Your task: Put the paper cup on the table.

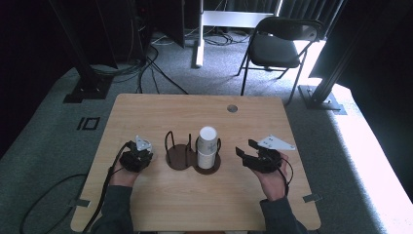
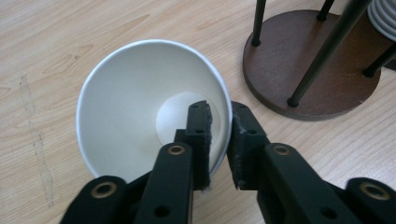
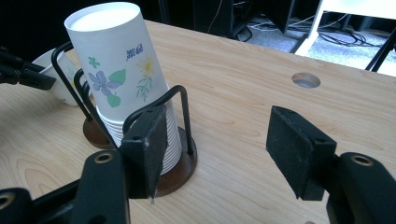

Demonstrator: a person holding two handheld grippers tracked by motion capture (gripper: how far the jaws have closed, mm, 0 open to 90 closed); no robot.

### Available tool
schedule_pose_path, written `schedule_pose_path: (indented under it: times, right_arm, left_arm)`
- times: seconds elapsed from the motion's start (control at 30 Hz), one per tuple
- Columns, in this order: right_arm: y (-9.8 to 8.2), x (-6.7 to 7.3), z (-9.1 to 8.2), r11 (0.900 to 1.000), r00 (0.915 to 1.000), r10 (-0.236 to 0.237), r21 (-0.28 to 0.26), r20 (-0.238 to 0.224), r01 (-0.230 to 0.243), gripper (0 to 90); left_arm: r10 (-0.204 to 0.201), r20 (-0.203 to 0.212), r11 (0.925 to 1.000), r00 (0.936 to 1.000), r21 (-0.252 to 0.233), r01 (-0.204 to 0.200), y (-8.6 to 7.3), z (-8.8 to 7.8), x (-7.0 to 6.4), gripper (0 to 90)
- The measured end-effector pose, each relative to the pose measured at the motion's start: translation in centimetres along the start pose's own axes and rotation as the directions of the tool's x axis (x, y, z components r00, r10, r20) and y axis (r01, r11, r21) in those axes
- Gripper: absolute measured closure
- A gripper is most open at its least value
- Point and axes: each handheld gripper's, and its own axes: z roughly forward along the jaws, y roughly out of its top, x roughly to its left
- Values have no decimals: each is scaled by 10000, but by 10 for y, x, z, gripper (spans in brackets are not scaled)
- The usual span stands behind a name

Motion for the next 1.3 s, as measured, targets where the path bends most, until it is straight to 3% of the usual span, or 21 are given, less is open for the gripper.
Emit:
schedule_pose_path:
  times: [0.2, 0.5, 0.7, 0.77, 0.83, 0.9, 1.1, 1.13, 1.17, 1.23, 1.3]
  right_arm:
    - [0, 0, 0, 10000, 10000, -3, 10, 4, 3, 380]
    - [0, 0, 0, 10000, 10000, -6, 10, 8, 6, 380]
    - [-1, 0, 0, 10000, 10000, 2, 19, 10, -2, 380]
    - [-1, 0, 0, 10000, 10000, 5, 13, 11, -5, 380]
    - [-1, 0, 0, 10000, 10000, 13, 8, 7, -13, 380]
    - [-1, 0, 0, 10000, 10000, 20, 2, 11, -20, 380]
    - [-1, -1, -1, 10000, 10000, 36, 9, 28, -36, 380]
    - [-1, -1, -1, 10000, 10000, 36, 9, 28, -36, 380]
    - [-1, -1, -1, 10000, 10000, 38, 20, 31, -39, 380]
    - [-1, -1, 0, 10000, 10000, 30, 25, 41, -31, 380]
    - [-2, -2, 0, 10000, 10000, 48, 22, 56, -48, 380]
  left_arm:
    - [-419, 106, 9983, 9991, -403, 423, -1, 3, 2, 681]
    - [-967, 386, 9898, 9946, -1016, 1002, -2, 5, 5, 618]
    - [-1146, 449, 9799, 9924, -1592, 1203, -1, -2, 7, 600]
    - [-1201, 468, 9731, 9917, -1922, 1269, -1, -5, 7, 590]
    - [-1244, 429, 9645, 9913, -2294, 1310, -1, -9, 6, 582]
    - [-1249, 513, 9512, 9908, -2777, 1343, -1, -13, 6, 579]
    - [-1110, 804, 9046, 9906, -4045, 1342, 1, -28, 2, 577]
    - [-1110, 804, 9046, 9906, -4045, 1342, 1, -28, 2, 576]
    - [-1025, 994, 8878, 9897, -4397, 1362, 1, -32, 1, 576]
    - [-864, 1104, 8726, 9901, -4711, 1287, 1, -36, 0, 568]
    - [-758, 1246, 8659, 9893, -4838, 1273, 1, -38, -1, 565]
